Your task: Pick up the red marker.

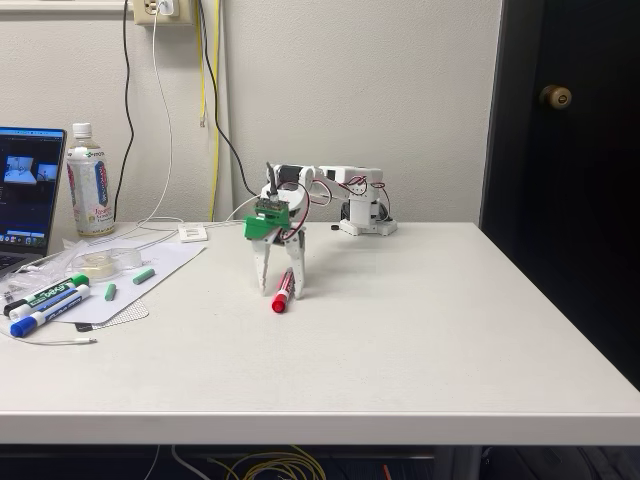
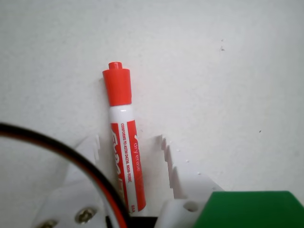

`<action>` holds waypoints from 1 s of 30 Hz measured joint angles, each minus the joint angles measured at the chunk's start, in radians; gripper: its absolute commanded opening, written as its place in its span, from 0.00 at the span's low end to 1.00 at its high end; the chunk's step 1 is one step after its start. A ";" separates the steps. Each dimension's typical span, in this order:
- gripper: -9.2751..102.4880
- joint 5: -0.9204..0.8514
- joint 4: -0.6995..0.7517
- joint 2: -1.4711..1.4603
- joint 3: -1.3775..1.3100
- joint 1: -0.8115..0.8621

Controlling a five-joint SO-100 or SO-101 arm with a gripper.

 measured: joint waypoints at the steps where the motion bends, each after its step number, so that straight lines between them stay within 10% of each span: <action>1: 0.35 0.005 0.003 -0.006 -0.006 -0.003; 30: 0.17 0.048 -0.008 -0.038 -0.029 -0.035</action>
